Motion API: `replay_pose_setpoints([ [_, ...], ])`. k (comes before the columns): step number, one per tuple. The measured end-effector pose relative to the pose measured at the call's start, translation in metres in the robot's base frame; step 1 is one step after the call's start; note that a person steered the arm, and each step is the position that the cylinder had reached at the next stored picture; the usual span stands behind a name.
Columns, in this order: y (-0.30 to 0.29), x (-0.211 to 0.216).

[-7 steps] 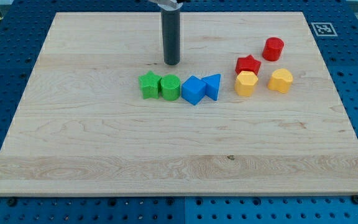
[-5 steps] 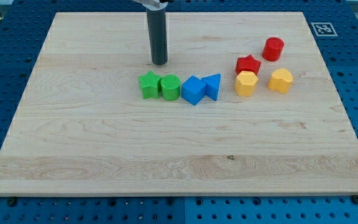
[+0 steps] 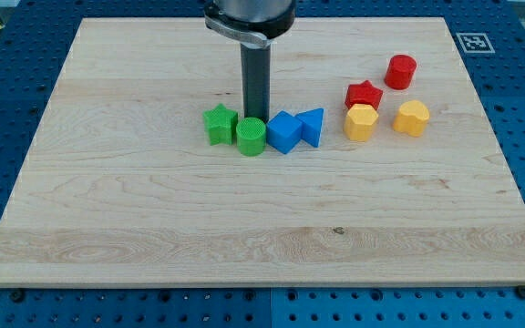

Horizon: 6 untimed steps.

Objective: Place the green circle below to the green star

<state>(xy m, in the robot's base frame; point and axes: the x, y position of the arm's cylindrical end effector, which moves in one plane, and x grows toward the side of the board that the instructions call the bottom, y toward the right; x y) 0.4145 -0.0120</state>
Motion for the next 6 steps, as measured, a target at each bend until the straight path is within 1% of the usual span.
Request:
replay_pose_setpoints([
  [2,0.006,0.024],
  [3,0.019,0.038],
  [5,0.029,0.053],
  [6,0.036,0.074],
])
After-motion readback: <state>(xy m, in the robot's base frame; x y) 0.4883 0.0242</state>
